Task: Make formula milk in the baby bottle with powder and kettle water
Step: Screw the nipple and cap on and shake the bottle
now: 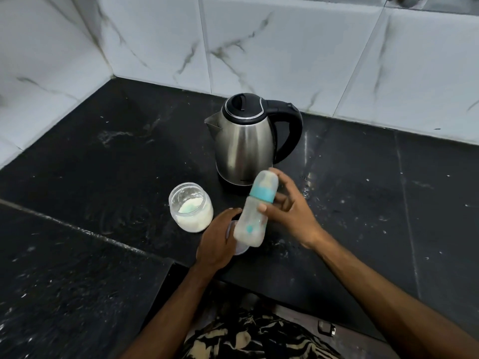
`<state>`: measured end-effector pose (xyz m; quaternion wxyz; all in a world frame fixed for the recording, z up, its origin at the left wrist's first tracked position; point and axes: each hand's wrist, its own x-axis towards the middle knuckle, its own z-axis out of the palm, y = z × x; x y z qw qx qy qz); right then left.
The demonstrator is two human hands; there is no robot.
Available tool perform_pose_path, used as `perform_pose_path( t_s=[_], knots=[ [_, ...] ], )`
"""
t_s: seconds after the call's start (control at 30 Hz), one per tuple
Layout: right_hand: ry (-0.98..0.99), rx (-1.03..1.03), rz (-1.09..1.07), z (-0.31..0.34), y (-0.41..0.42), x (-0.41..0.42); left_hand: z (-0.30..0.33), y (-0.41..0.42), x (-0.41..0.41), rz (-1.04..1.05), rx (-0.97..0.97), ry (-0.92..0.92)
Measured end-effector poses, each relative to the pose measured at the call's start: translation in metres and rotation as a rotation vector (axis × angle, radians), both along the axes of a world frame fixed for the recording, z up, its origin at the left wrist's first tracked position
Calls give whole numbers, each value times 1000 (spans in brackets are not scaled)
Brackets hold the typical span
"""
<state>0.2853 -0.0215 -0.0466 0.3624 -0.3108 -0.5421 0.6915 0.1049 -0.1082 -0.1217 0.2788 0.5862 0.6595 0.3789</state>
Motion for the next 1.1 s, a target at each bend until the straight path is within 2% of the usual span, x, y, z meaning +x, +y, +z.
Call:
perform_pose_path(
  t_s=[0.13, 0.2, 0.3, 0.33, 0.47, 0.5, 0.57, 0.67, 0.73, 0.8, 0.87, 1.03, 1.1],
  knots=[
    [200, -170, -337, 12, 22, 0, 0, -2, 5, 82, 10, 38],
    [172, -162, -283, 9, 16, -1, 1, -1, 4, 71, 16, 48],
    [-2, -52, 34, -3, -2, -1, 1, 0, 0, -13, 43, 4],
    [-17, -27, 63, -4, -3, 0, 1, 0, -1, -20, 35, -6],
    [173, -152, -311, 8, 18, -2, 3, -1, 5, 73, 19, 26],
    [217, -174, -339, 8, 21, -1, 3, -2, 6, 78, 22, 25],
    [165, -157, -251, 4, 15, -2, 5, -1, 5, 68, 20, 25],
    [-26, -47, 2, -6, -1, 0, 3, 1, 1, -6, 5, -16],
    [7, -50, -82, -2, 4, 1, 3, 0, 2, 19, 9, 5],
    [146, -147, -288, 5, 17, 3, 5, -2, 6, 73, 21, 24],
    [235, -183, -358, 7, 23, 4, 6, -3, 7, 81, 25, 23],
    [-39, -52, -1, -11, -4, 2, 0, 0, 0, 5, -11, -2],
    [19, -60, -104, -6, 3, 3, 1, -2, 2, 40, 10, 20]
  ],
)
